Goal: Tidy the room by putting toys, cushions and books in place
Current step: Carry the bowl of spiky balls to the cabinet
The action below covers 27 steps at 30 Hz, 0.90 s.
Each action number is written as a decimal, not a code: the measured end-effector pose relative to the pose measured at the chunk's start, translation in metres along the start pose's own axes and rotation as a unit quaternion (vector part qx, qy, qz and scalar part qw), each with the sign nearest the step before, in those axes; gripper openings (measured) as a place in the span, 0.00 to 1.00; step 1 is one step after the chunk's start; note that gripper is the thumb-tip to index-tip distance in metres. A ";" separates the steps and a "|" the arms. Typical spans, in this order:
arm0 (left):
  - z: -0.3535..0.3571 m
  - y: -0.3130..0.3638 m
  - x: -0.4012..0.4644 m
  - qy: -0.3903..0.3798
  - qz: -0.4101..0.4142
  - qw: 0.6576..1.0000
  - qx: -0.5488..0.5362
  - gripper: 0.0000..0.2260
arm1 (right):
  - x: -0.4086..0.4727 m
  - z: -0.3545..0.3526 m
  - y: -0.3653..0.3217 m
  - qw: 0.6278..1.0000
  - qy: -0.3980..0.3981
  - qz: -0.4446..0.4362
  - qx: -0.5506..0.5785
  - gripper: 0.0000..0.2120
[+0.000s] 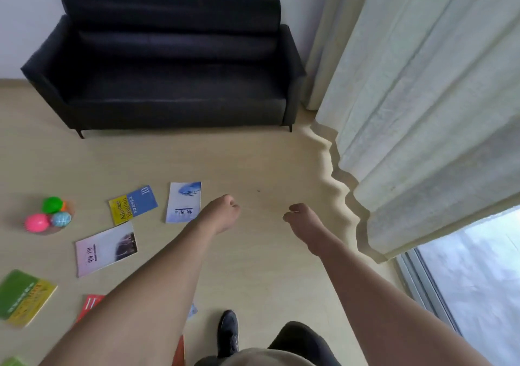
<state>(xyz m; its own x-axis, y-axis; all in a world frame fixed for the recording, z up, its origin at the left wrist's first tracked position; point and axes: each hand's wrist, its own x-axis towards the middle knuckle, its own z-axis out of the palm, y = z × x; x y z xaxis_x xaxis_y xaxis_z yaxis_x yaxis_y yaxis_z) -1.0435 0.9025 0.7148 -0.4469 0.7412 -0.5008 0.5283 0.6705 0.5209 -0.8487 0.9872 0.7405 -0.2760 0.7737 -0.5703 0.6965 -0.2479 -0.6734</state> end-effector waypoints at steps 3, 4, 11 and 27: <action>-0.029 -0.004 0.046 0.003 -0.001 1.000 0.000 0.09 | 0.033 0.008 -0.032 0.999 0.008 -0.016 -0.039 0.23; -0.036 -0.003 0.064 0.008 0.007 1.000 0.002 0.11 | 0.046 0.010 -0.041 0.998 0.008 -0.016 -0.053 0.23; -0.084 0.014 0.178 0.027 -0.020 0.999 0.006 0.09 | 0.164 0.012 -0.109 0.996 -0.003 -0.013 -0.092 0.24; -0.263 0.020 0.427 0.080 -0.052 0.995 0.025 0.12 | 0.412 0.040 -0.345 0.982 -0.076 -0.077 -0.157 0.24</action>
<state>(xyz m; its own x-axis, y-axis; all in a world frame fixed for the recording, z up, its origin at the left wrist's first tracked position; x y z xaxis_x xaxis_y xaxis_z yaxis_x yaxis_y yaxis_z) -1.4137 1.2409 0.6934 -0.6083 0.6665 -0.4310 0.5070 0.7441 0.4350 -1.2289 1.3683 0.7190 -0.4737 0.6861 -0.5521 0.8017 0.0765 -0.5928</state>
